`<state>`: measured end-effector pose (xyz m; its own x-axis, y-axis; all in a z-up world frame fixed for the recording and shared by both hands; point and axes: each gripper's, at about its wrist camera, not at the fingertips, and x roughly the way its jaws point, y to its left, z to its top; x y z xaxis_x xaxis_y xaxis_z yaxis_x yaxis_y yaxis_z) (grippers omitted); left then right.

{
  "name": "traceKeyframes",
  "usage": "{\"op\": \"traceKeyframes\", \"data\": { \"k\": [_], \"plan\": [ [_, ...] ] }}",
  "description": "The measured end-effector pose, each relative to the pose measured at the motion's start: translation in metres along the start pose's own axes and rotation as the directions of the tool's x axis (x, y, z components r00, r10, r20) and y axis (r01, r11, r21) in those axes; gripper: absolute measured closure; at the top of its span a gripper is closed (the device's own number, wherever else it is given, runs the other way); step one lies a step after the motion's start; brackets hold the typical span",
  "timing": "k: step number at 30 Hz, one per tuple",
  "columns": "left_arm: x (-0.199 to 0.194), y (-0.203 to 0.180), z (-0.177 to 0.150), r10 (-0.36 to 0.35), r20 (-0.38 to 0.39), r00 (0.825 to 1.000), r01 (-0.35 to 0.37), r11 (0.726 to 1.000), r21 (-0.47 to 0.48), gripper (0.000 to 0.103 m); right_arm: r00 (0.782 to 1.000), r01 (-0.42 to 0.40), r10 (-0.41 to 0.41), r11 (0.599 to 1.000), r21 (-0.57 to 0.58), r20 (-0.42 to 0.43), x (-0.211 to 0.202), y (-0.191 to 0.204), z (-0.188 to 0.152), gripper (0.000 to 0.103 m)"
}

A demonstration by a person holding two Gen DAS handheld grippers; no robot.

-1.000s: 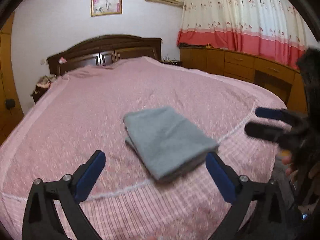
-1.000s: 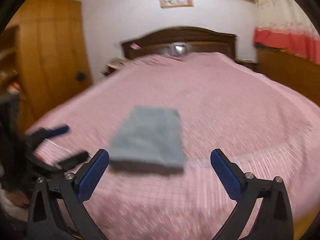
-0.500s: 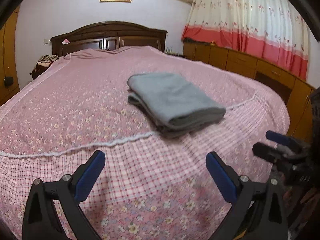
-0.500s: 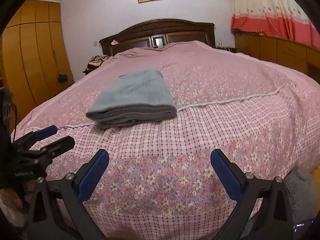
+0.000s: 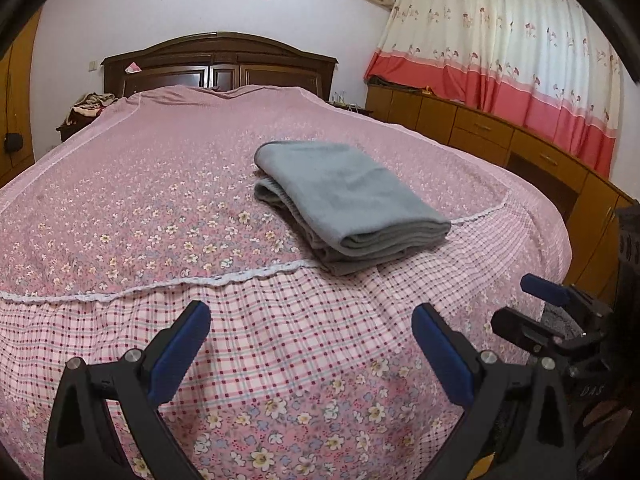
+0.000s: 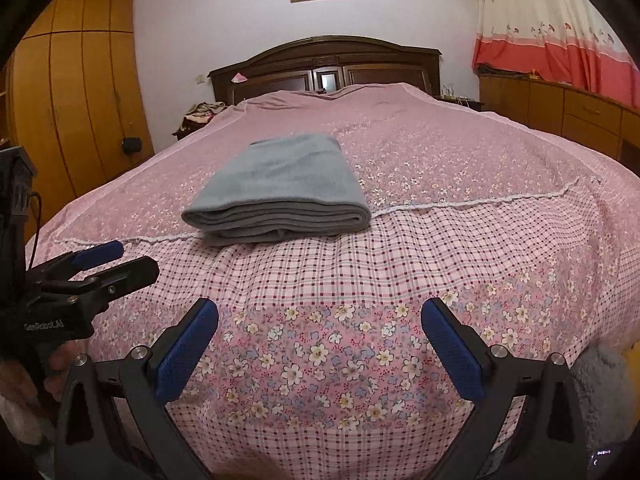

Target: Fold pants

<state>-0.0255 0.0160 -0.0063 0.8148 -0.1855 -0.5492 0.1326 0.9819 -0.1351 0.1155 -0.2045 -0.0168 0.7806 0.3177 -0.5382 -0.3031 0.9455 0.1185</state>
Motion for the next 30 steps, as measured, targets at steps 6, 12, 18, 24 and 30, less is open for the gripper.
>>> {"op": "traceKeyframes", "data": {
  "k": [6, 12, 18, 24, 30],
  "plan": [
    [-0.0019, -0.0009, -0.0012, -0.003, -0.004, 1.0, 0.003, 1.0, 0.011, 0.001, 1.0, -0.004, 0.004, 1.0, -0.005, -0.004, 0.0009, 0.0011, -0.0015, 0.0],
    [-0.0028, -0.0005, -0.0019, -0.004, -0.004, 1.0, 0.004, 1.0, 0.004, 0.001, 1.0, -0.009, 0.009, 1.0, 0.0, -0.011, 0.0035, 0.0013, -0.0036, 0.0],
    [-0.0015, -0.0013, -0.0021, -0.005, -0.005, 1.0, 0.005, 1.0, 0.004, 0.001, 1.0, -0.012, 0.012, 1.0, 0.008, -0.016, 0.0049, 0.002, -0.0061, 0.0],
    [-0.0007, -0.0003, -0.0022, -0.007, -0.006, 1.0, 0.007, 1.0, -0.001, 0.001, 1.0, -0.014, 0.014, 1.0, 0.014, -0.02, 0.0064, 0.0014, -0.0076, 0.0],
    [0.0009, 0.0024, -0.0027, -0.006, -0.004, 1.0, 0.006, 1.0, -0.014, 0.001, 1.0, -0.015, 0.015, 1.0, 0.015, -0.02, 0.007, 0.0009, -0.0077, 0.0]
  ]
}}
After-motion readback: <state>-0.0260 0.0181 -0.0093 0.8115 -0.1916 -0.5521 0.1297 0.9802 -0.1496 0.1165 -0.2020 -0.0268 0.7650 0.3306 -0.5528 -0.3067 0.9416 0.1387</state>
